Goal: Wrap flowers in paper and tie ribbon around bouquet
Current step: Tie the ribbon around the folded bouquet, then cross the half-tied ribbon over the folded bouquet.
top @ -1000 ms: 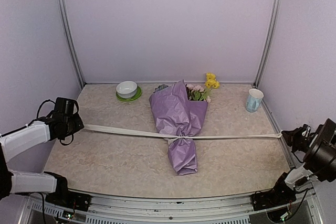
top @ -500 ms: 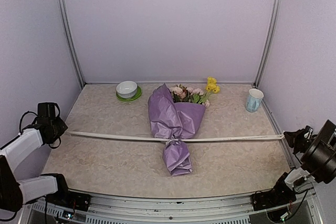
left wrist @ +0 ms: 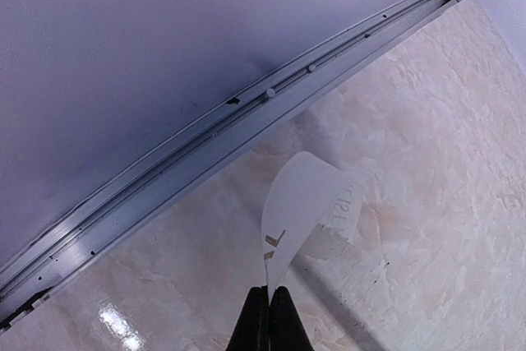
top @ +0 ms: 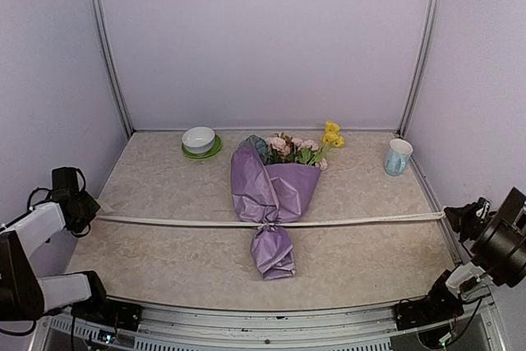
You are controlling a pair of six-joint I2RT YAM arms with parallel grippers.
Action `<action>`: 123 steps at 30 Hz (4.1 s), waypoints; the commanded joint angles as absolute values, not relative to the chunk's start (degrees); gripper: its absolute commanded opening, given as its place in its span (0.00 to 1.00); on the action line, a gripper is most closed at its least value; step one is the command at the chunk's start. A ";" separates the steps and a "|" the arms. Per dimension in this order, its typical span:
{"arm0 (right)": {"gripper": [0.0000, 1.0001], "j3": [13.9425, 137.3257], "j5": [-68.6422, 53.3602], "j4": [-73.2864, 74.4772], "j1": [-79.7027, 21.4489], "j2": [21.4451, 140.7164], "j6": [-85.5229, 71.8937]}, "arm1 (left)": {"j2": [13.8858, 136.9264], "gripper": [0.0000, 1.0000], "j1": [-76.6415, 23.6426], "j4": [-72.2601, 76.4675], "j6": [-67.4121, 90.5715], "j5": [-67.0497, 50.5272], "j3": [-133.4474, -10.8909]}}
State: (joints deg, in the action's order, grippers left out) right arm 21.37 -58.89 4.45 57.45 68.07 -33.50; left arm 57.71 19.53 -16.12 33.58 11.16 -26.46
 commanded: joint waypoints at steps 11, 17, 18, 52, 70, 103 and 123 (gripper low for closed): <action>0.00 31.93 -31.55 2.02 25.40 58.85 -33.91 | 58.21 0.00 -7.91 -7.80 35.43 22.71 -32.67; 0.00 41.97 -23.16 4.04 2.76 60.62 -31.46 | 65.75 0.00 -28.01 -5.87 31.77 28.85 -44.97; 0.00 43.54 -22.02 5.03 -1.47 61.17 -30.55 | 67.25 0.00 -30.64 -6.42 30.79 30.86 -47.27; 0.87 85.35 -11.28 19.58 -48.07 101.50 -8.80 | 77.40 0.00 -44.64 -8.54 25.24 33.85 -54.24; 0.00 66.67 -45.41 -7.55 -29.95 107.96 -28.52 | 74.47 0.00 -44.65 -10.86 25.76 35.45 -53.74; 0.64 52.46 -12.07 27.97 -20.58 86.74 -21.15 | 59.14 0.00 -49.56 -13.84 31.55 28.26 -53.37; 0.00 47.91 -6.45 20.22 -16.35 89.91 -23.51 | 58.87 0.00 -46.96 -26.60 33.27 43.79 -56.57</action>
